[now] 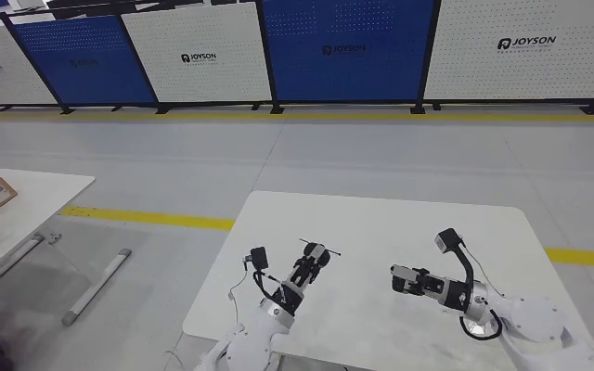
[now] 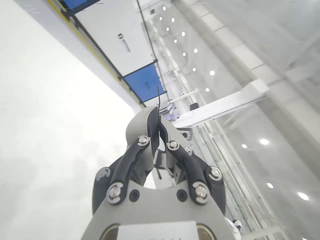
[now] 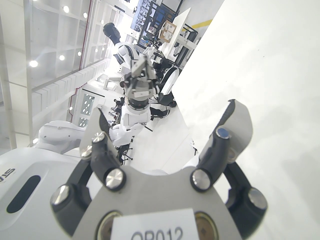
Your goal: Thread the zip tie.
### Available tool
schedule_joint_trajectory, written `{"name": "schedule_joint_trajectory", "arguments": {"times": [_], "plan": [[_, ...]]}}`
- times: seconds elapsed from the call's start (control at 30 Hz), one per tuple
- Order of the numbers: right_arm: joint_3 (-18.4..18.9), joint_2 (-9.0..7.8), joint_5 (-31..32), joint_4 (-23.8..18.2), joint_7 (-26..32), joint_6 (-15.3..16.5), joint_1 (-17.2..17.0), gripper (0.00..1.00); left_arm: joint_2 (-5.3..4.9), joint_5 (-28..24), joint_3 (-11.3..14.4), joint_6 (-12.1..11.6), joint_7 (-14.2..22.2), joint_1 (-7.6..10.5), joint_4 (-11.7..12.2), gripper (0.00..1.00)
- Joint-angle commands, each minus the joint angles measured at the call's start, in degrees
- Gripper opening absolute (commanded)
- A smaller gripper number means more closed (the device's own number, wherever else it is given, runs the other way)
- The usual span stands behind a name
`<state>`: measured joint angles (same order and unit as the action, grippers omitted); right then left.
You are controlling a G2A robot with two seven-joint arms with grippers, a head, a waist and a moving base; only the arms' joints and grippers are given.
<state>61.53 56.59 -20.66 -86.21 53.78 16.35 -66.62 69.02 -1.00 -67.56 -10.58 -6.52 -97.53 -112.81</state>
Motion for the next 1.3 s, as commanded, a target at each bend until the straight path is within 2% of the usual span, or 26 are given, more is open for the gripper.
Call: {"name": "schedule_joint_trajectory", "arguments": {"times": [0.0,0.07,0.13,0.37,0.5,0.57,0.63,0.67,0.8,0.83,1.07,1.1,1.17,1.27], "plan": [[0.00,0.00,0.00,0.00,0.00,0.00,0.00,1.00,-0.28,-0.03,-1.33,-2.67,0.81,-2.38,-3.69,0.00],[0.00,0.00,0.00,0.00,0.00,0.00,0.00,1.00,-0.51,-0.68,-2.23,-5.21,2.35,-4.00,-5.41,0.00],[0.00,0.00,0.00,0.00,0.00,0.00,0.00,1.00,-0.77,-1.26,-3.57,-6.16,3.97,-5.56,-6.67,0.00],[0.00,0.00,0.00,0.00,0.00,0.00,0.00,1.00,-0.76,-1.28,-3.46,-5.70,4.08,-5.45,-6.22,0.00],[0.00,0.00,0.00,0.00,0.00,0.00,0.00,1.00,-0.52,-0.73,-1.96,-1.73,4.79,-3.48,-1.70,0.00],[0.00,0.00,0.00,0.00,0.00,0.00,0.00,1.00,-0.18,0.23,0.03,1.80,4.47,-1.30,0.40,0.00],[0.00,0.00,0.00,0.00,0.00,0.00,0.00,1.00,0.22,0.82,2.24,4.19,3.98,0.46,3.52,0.00],[0.00,0.00,0.00,0.00,0.00,0.00,0.00,1.00,0.46,1.97,3.37,5.09,3.08,1.68,5.46,0.00],[0.00,0.00,0.00,0.00,0.00,0.00,0.00,1.00,1.10,4.95,6.40,7.66,1.75,4.71,12.02,0.00],[0.00,0.00,0.00,0.00,0.00,0.00,0.00,1.00,1.15,4.94,6.52,7.64,1.57,4.89,12.29,0.00],[0.00,0.00,0.00,0.00,0.00,0.00,0.00,1.00,1.19,4.68,6.51,7.35,1.39,5.00,12.01,0.00],[0.00,0.00,0.00,0.00,0.00,0.00,0.00,1.00,1.26,4.17,6.45,6.56,0.89,5.04,11.54,0.00],[0.00,0.00,0.00,0.00,0.00,0.00,0.00,1.00,1.33,2.76,6.19,3.46,0.27,4.66,9.59,0.00],[0.00,0.00,0.00,0.00,0.00,0.00,0.00,1.00,1.20,1.01,4.94,-0.86,-0.37,2.92,5.85,0.00]]}}
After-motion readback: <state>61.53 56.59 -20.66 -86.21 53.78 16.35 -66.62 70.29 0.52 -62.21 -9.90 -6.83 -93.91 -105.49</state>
